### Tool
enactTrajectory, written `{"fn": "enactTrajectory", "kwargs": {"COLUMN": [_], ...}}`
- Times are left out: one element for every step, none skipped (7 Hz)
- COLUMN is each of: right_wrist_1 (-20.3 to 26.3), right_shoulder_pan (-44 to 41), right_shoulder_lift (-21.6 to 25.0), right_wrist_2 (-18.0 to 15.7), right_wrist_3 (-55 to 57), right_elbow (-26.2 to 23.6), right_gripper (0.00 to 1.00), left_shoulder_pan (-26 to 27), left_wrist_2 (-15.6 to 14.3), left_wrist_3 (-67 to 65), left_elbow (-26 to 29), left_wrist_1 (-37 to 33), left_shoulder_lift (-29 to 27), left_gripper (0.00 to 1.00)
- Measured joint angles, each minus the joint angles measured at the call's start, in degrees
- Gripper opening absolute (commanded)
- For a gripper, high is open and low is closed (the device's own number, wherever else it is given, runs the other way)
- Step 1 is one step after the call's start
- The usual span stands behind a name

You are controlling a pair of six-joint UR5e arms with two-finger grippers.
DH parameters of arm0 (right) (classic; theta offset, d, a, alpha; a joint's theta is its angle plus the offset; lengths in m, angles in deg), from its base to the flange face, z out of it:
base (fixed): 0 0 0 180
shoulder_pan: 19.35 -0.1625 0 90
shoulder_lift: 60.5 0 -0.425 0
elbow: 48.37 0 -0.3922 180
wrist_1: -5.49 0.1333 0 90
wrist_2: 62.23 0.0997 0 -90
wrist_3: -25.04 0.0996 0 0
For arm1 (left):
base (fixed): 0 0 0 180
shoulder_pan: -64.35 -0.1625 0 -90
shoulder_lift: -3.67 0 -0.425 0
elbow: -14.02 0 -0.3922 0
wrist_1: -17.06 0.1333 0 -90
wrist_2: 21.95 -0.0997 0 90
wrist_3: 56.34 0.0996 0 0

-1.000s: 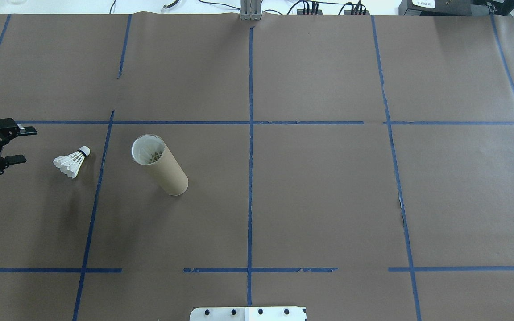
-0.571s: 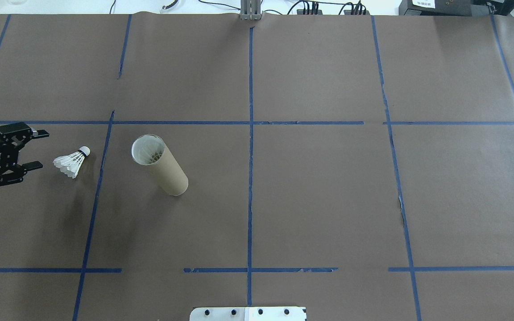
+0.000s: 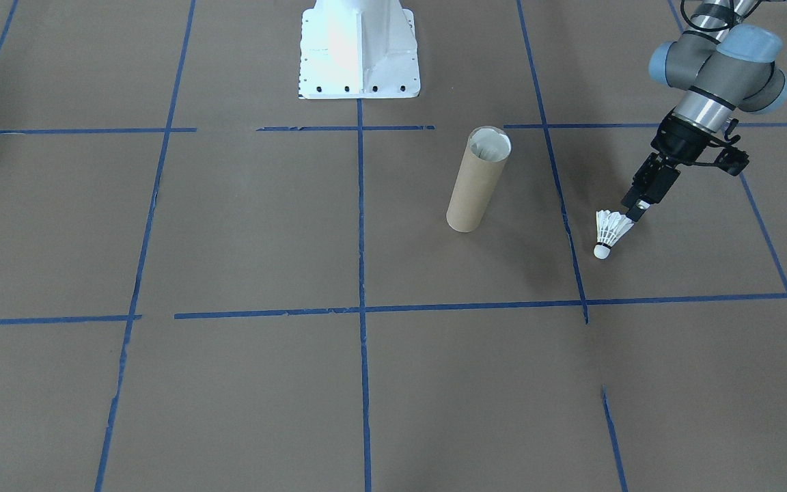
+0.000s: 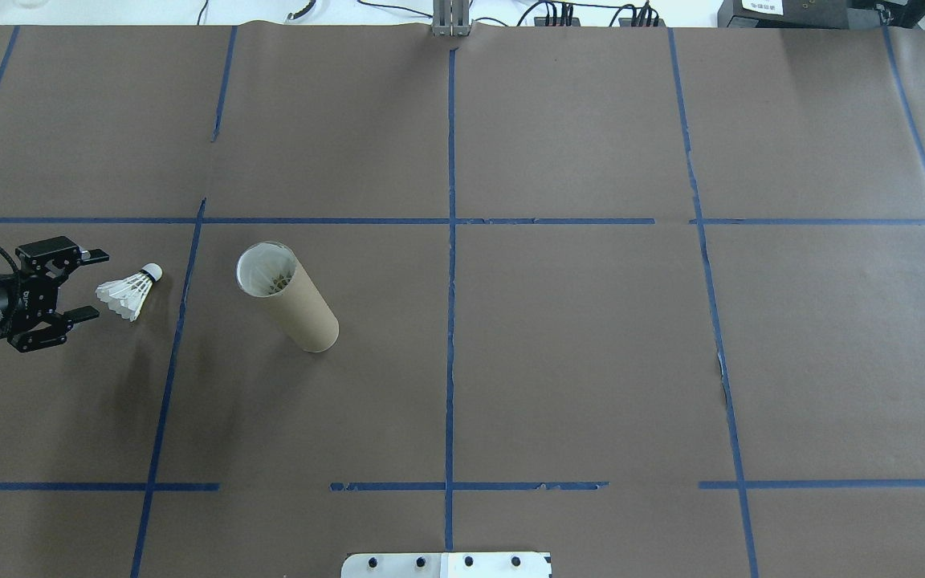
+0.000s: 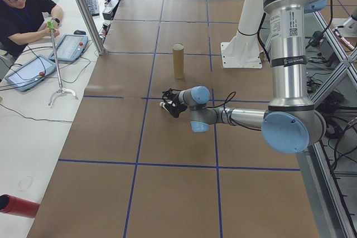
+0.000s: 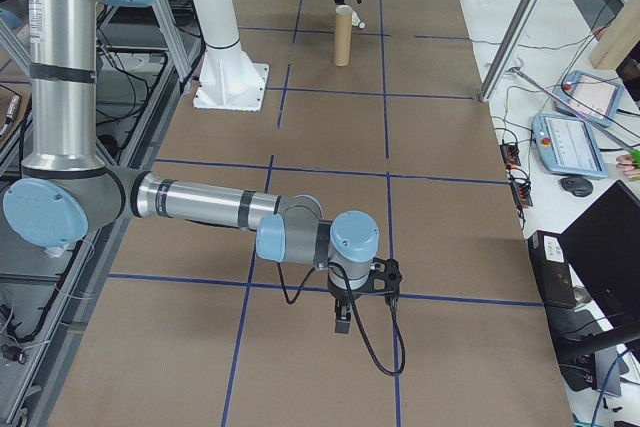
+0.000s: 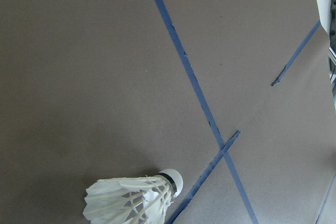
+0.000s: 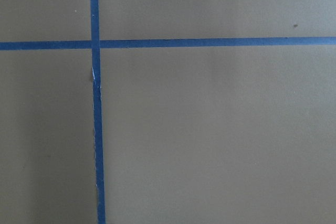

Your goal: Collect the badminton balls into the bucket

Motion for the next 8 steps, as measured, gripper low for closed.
{"fn": "enactTrajectory", "kwargs": {"right_wrist_1": [0.0,0.0,0.0,0.0,0.0,0.0,0.0,0.0], "right_shoulder_pan": [0.0,0.0,0.0,0.0,0.0,0.0,0.0,0.0], "right_shoulder_lift": [0.0,0.0,0.0,0.0,0.0,0.0,0.0,0.0], "right_wrist_2": [0.0,0.1,0.1,0.0,0.0,0.0,0.1,0.1], "right_wrist_3": [0.0,0.0,0.0,0.0,0.0,0.0,0.0,0.0], "right_elbow": [0.0,0.0,0.0,0.0,0.0,0.0,0.0,0.0], "right_gripper": [1.00,1.00,1.00,1.00,1.00,1.00,1.00,1.00], "left_shoulder_pan": [-0.3,-0.4,-0.4,-0.5,-0.5,-0.5,-0.5,-0.5], "left_wrist_2": [-0.2,-0.6,-1.3,-1.7,-1.8,-1.9,-1.9,-1.9], "left_wrist_3": [-1.0,-2.1,-3.0,-3.6,-3.9,-4.1,-4.1,-4.1], "left_elbow": [0.2,0.5,0.9,1.2,1.4,1.5,1.6,1.6], "left_wrist_1": [0.1,0.1,0.1,0.1,0.1,0.2,0.2,0.2], "left_shoulder_lift": [-0.2,-0.5,-0.9,-1.1,-1.2,-1.2,-1.2,-1.2], "left_gripper": [0.88,0.67,0.51,0.51,0.51,0.48,0.40,0.27]}}
